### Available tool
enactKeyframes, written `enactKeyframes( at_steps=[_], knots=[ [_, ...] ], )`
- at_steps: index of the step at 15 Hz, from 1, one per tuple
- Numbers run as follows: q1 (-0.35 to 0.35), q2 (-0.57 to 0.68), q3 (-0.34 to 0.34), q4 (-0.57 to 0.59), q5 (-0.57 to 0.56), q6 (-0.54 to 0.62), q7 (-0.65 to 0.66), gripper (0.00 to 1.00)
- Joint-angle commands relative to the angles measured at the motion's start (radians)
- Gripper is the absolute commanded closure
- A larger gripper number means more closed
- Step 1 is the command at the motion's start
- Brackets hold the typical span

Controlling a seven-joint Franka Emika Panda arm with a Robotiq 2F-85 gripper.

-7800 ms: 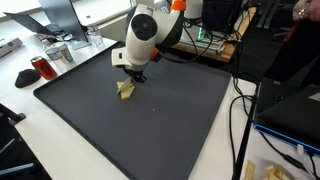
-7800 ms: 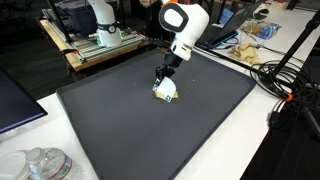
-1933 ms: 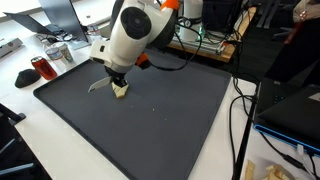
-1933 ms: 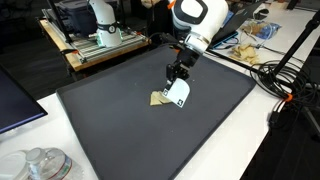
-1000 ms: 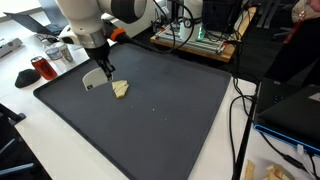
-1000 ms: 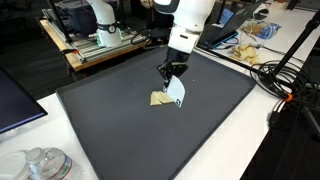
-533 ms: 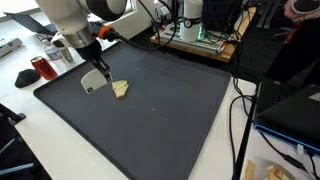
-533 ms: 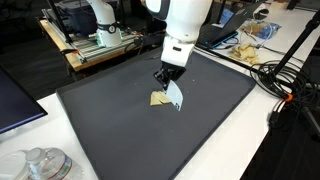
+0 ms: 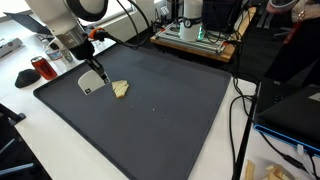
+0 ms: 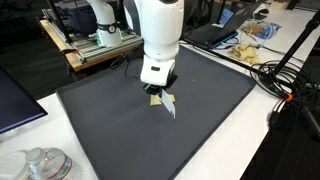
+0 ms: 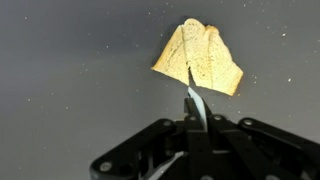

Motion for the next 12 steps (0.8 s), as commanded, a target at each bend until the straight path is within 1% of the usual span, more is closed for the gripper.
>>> enactKeyframes(
  at_steps=[1,5,12],
  knots=[
    [-0.063,0.012,0.030,0.020,0.087,-0.017,-0.077,0.99],
    [-0.106,-0.007,0.047,-0.024,0.160,0.024,-0.145,0.99],
    [-0.179,-0.032,0.084,-0.114,0.339,0.119,-0.230,0.99]
  ],
)
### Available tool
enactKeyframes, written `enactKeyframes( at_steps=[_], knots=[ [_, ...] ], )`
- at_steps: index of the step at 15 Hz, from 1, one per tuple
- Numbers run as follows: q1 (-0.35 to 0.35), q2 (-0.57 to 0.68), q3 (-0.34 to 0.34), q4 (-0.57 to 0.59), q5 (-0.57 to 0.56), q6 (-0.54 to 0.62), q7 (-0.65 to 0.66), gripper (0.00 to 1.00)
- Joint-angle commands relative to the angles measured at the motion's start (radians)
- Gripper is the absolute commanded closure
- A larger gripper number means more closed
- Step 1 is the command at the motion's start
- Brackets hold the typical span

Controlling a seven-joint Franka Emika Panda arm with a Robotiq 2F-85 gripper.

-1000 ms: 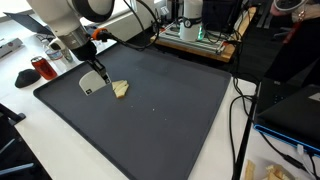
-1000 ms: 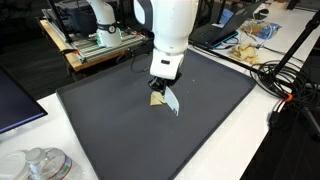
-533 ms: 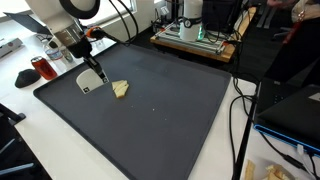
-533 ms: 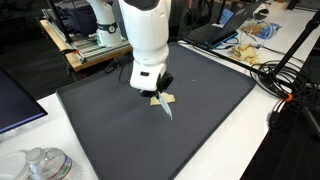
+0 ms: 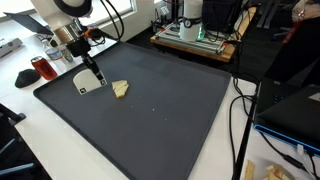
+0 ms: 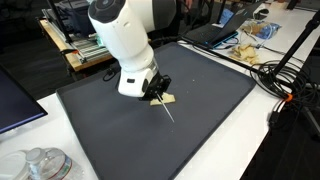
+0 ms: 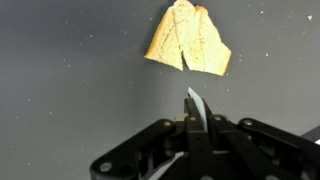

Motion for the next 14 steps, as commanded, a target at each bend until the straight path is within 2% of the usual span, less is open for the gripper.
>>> enactKeyframes(
  at_steps=[1,7,11,14],
  knots=[
    [-0.058,-0.044,0.037,-0.098,0.117,0.072,-0.067,0.99],
    [-0.085,-0.093,0.051,-0.249,0.256,0.236,-0.104,0.99],
    [-0.085,-0.162,0.069,-0.394,0.395,0.385,-0.145,0.99],
    [-0.079,-0.232,0.093,-0.511,0.551,0.528,-0.206,0.99]
  ],
)
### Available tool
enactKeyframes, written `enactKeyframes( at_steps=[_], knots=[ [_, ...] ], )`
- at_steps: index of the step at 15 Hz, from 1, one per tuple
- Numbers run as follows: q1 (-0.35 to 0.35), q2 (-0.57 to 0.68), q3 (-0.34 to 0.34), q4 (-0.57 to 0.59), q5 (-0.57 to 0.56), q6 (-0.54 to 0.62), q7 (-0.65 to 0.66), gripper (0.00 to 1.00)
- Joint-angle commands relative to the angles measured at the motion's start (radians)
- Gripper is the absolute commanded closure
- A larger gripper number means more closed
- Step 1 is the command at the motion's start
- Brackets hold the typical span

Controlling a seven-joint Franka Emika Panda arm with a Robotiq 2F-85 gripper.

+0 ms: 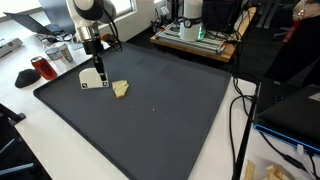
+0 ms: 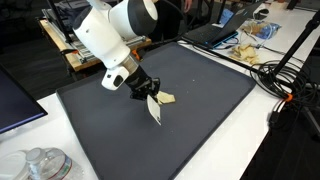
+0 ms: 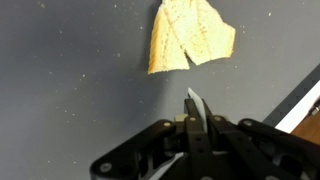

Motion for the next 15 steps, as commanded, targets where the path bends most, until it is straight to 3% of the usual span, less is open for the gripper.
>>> enactKeyframes(
  at_steps=[1,5,9,15],
  knots=[
    [-0.002,-0.129,0.033,-0.181,0.175,0.151,-0.089,0.99],
    [-0.007,-0.221,0.097,-0.301,0.352,0.303,-0.145,0.99],
    [0.026,-0.302,0.138,-0.392,0.424,0.437,-0.125,0.99],
    [0.164,-0.374,0.103,-0.519,0.296,0.632,0.036,0.99]
  ],
)
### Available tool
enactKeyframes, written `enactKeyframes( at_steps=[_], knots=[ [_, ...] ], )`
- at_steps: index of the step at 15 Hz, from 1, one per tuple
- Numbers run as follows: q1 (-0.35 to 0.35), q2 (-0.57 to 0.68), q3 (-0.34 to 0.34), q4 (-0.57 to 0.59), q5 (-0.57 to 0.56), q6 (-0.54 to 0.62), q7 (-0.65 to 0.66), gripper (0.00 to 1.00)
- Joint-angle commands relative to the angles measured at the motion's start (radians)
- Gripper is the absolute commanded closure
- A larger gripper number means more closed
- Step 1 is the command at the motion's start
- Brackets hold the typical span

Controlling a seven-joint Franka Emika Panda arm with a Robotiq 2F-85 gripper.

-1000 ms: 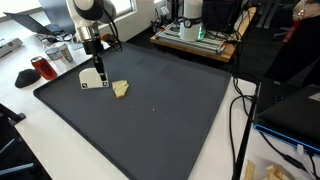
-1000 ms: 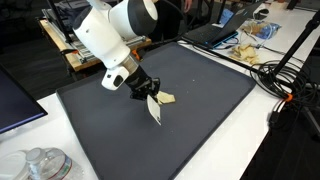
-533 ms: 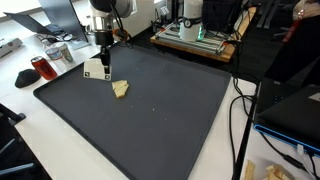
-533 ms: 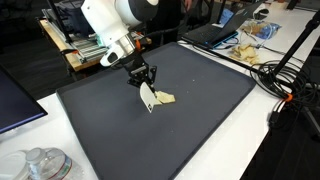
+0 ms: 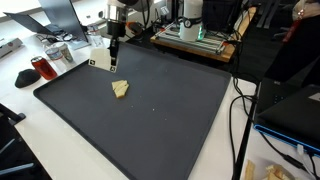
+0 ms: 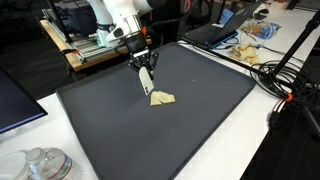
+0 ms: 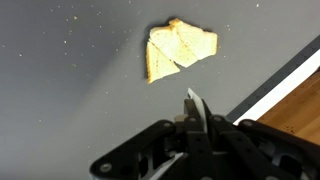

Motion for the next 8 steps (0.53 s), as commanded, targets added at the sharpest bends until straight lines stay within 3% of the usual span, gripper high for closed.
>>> enactKeyframes(
  at_steps=[1,5,6,7,8],
  knots=[
    [0.100,-0.062,-0.048,-0.104,-0.093,0.095,0.112,0.99],
    [0.254,-0.064,-0.185,-0.170,-0.208,0.143,0.177,0.99],
    [0.253,-0.063,-0.197,-0.194,-0.317,0.150,0.252,0.99],
    [0.344,-0.058,-0.289,-0.189,-0.281,0.136,0.199,0.99],
    [0.391,-0.056,-0.347,-0.197,-0.321,0.126,0.216,0.99]
  ],
)
